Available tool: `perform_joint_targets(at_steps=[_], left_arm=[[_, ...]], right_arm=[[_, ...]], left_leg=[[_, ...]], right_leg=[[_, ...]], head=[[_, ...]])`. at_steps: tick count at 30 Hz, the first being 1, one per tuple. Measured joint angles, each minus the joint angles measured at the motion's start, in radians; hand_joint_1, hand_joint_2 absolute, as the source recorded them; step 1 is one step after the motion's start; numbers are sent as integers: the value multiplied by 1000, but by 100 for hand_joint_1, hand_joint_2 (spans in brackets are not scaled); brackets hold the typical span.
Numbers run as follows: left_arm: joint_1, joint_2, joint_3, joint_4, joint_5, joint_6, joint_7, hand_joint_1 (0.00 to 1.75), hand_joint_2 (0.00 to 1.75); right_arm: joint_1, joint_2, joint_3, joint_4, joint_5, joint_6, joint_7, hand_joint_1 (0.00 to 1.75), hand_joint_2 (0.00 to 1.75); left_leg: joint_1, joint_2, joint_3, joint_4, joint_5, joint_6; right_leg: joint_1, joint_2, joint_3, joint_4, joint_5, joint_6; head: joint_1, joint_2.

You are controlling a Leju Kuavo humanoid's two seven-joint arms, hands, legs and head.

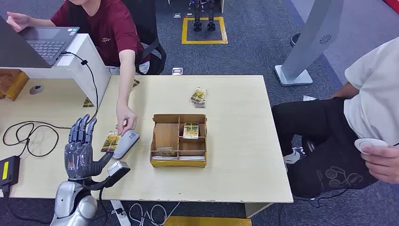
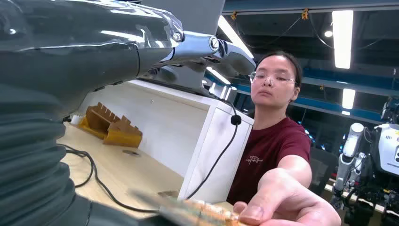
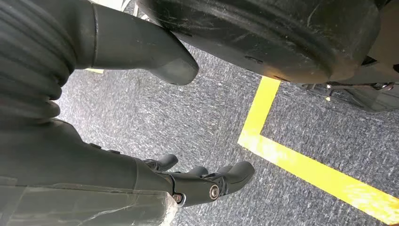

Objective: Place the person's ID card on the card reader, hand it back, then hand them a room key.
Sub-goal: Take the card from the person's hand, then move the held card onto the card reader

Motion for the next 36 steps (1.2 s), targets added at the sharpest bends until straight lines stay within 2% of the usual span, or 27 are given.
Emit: perform_joint_targets(at_steps=[13, 23, 25, 30, 36], left_arm=[[-2, 2, 0, 14, 33, 0, -14, 175, 175], [-5, 23, -8, 19, 87, -12, -11, 175, 175], [-8, 26, -11, 21, 158, -54, -11, 175, 175], [-16, 22, -23, 21, 435, -321, 12, 175, 175], [-34, 8, -29, 21, 669, -539, 84, 175, 175]], right_arm=[[0, 1, 0, 0, 10, -7, 0, 0, 175], [0, 2, 0, 0, 21, -14, 1, 0, 175], [0, 2, 0, 0, 22, -16, 0, 0, 175], [11, 4, 0, -2, 22, -28, -10, 0, 175], [31, 12, -4, -13, 21, -37, -10, 0, 175]], left_leg=[[0, 0, 0, 0, 0, 0], [0, 0, 0, 0, 0, 0], [0, 0, 0, 0, 0, 0], [0, 0, 0, 0, 0, 0], [0, 0, 0, 0, 0, 0]], right_leg=[[0, 0, 0, 0, 0, 0], [0, 0, 0, 0, 0, 0], [0, 0, 0, 0, 0, 0], [0, 0, 0, 0, 0, 0], [0, 1, 0, 0, 0, 0]], head=[[0, 0], [0, 0], [0, 0], [0, 0], [0, 0]])
